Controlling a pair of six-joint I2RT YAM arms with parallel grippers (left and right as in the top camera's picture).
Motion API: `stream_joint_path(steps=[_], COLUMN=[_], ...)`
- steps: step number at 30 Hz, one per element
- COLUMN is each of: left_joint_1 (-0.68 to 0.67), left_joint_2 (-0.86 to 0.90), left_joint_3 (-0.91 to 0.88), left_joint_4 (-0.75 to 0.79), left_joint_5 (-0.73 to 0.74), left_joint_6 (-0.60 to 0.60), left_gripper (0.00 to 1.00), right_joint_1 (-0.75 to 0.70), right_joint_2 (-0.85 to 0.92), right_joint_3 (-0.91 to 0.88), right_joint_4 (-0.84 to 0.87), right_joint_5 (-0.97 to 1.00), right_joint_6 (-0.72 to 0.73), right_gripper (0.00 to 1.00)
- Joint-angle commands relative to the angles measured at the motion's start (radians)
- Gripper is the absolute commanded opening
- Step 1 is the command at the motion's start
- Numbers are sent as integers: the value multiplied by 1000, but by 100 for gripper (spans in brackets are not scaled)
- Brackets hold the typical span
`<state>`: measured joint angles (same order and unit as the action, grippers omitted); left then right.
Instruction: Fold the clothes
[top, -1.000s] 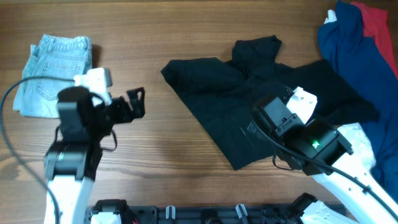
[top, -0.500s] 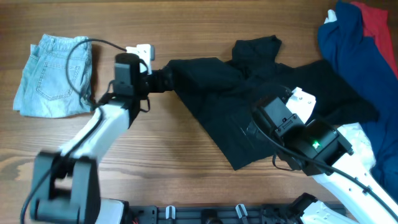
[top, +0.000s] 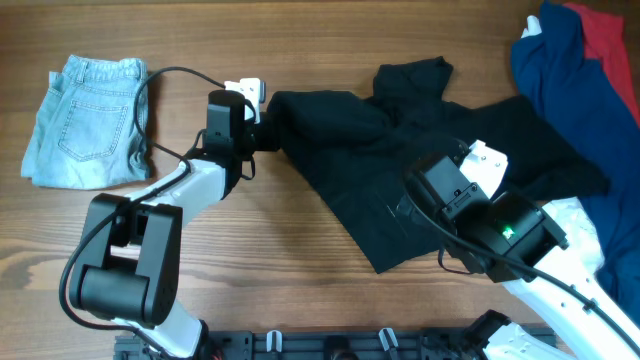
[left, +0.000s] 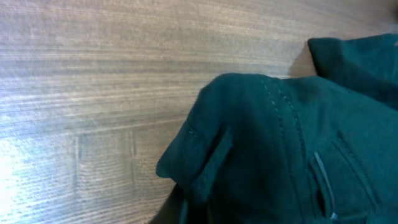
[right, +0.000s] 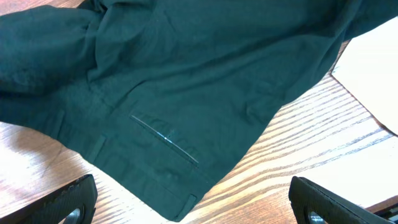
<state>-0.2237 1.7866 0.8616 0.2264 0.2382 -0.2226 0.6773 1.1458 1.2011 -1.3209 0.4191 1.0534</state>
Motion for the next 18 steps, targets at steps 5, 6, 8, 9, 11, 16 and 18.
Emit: stream_joint_path(steps=[5,6,8,9,11,16,18], left_joint_1=[59,77,126,181,241,301,297], left_joint_2=[-123,-158,-223,-262,-277,-259,-259], left_joint_3=[10,12,26,53,93,150,150], left_joint_4=[-20,-19,-20,-20,-27,-174,-324], left_joint_5=[-63,-115,-193,-196,-169,-73,-71], left_joint_6=[4,5,5,5,5,-23,-26], left_gripper=[4,4,4,4,4,100,100], right_joint_1=[-5,-5,-5,-5,-4,-5,-5], right_joint_2=[-10,-10,-10,-9,-9,-9,-9], right_joint_3=[3,3,3,3,3,3,3], right_joint_4=[2,3,5,10,25,64,73], right_joint_5=[-2,-2,-1,1,1,1,1], right_joint_6=[-6,-6,-7,-7,-16,-46,-60], right_gripper=[100,100,100,100,100,100,100])
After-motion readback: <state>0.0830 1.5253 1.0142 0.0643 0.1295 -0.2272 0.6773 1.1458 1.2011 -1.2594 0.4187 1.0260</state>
